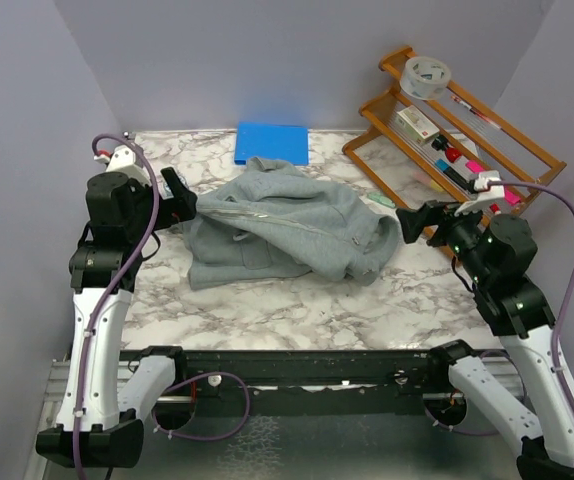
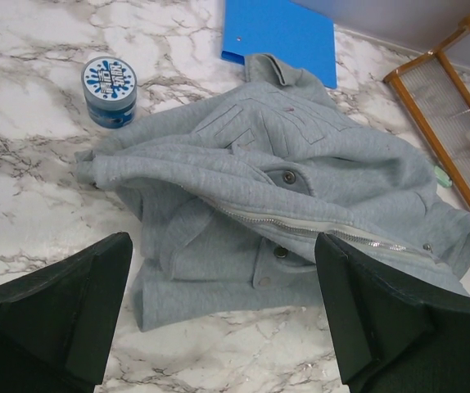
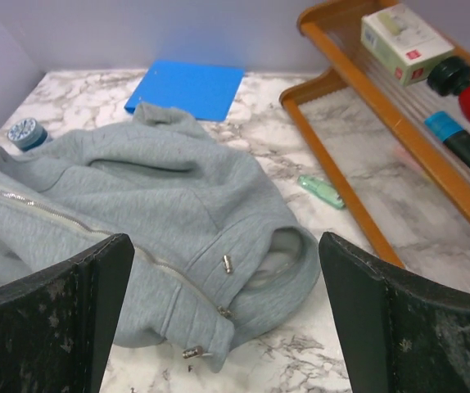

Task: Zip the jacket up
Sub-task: Reset both arms

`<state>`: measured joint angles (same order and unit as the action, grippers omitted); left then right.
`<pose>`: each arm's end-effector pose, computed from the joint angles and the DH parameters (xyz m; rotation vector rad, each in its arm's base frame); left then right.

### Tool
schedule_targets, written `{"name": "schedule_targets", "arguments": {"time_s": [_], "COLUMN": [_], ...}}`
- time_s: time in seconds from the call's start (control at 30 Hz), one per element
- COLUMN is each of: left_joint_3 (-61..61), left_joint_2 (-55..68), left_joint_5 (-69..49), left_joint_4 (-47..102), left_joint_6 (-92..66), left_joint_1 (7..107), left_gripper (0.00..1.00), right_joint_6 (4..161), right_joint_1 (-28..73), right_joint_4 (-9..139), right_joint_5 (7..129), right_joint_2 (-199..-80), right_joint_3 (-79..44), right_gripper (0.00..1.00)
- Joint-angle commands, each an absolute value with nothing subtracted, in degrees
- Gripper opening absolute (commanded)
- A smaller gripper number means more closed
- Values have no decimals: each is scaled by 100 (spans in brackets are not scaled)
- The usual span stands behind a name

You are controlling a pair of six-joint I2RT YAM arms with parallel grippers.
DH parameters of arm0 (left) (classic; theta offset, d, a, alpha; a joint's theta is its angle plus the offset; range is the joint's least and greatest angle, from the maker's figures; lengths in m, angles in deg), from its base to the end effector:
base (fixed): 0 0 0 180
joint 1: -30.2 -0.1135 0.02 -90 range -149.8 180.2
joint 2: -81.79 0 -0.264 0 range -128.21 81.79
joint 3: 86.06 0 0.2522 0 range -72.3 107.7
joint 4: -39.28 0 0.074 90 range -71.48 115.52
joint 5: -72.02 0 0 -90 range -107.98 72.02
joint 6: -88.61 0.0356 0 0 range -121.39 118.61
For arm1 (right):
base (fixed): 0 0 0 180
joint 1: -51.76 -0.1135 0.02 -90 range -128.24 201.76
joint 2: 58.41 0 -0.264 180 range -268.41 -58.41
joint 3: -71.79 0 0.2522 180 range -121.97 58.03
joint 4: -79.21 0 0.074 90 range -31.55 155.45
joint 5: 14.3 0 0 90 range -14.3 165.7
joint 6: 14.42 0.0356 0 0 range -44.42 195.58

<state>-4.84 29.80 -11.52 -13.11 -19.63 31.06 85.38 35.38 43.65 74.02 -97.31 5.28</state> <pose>0.1780 -0.0067 0.4016 -0.2269 1.9740 -0.3279 0.1403 0.0423 0.3810 -0.1208 1.7187 0.3641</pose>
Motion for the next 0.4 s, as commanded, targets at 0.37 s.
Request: {"name": "schedule_targets", "arguments": {"time_s": [0.37], "left_joint_3": [-560], "left_joint_2": [3287], "left_joint_5": [-894], "left_joint_4": [-902], "left_joint_6": [-2196], "left_joint_1": [3090], "left_gripper": [99], "right_joint_6": [8033], "right_joint_1": [3551], "right_joint_4": [4519], "right_joint_5": [7987], "right_joint_2": [-8821], "right_joint_3": [1008], "right_gripper": [100]}}
